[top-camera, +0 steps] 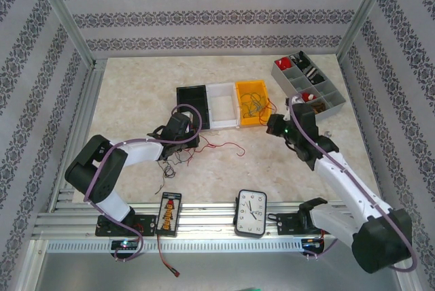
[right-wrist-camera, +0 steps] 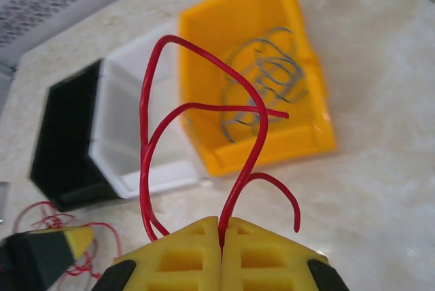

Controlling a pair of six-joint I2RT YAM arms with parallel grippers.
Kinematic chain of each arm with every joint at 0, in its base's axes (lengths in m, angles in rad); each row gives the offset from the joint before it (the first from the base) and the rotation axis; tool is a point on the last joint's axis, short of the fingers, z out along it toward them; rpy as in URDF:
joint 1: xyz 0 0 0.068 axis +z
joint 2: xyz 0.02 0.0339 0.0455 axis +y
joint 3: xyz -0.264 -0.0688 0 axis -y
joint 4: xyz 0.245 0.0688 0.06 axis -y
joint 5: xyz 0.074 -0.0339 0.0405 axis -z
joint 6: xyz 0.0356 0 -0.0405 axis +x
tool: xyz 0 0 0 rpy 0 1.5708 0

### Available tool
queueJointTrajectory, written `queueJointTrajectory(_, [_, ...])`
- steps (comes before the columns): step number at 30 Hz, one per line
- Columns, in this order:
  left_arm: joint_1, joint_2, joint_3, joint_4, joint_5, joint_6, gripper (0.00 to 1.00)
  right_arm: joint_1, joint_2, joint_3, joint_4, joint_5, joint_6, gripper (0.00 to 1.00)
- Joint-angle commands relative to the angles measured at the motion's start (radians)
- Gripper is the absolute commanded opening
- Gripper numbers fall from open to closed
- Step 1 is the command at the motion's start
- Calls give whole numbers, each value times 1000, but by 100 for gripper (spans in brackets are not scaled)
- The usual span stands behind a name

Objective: Untangle the cables

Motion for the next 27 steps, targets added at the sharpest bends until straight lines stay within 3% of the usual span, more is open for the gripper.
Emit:
queueJointTrajectory(1, [-11,-4,0,-2,-16,17,0,46,81,109,23,-17,-72,1])
queueJointTrajectory(10, [-10,-11,-6,4,-14,23,0,133,494,409,18,-198,-120,3])
queueJointTrajectory(16, [-10,-9,0,1,-8,29,0,129,712,583,-1,-175,-119,5])
queueJointTrajectory(21, [-11,-12,1,2,-1,28,0,122,787,658,-17,-201,-119,37])
queueJointTrajectory(27, [-11,-8,4,18,19,27,0,142,690,563,-11,-206,-162,43])
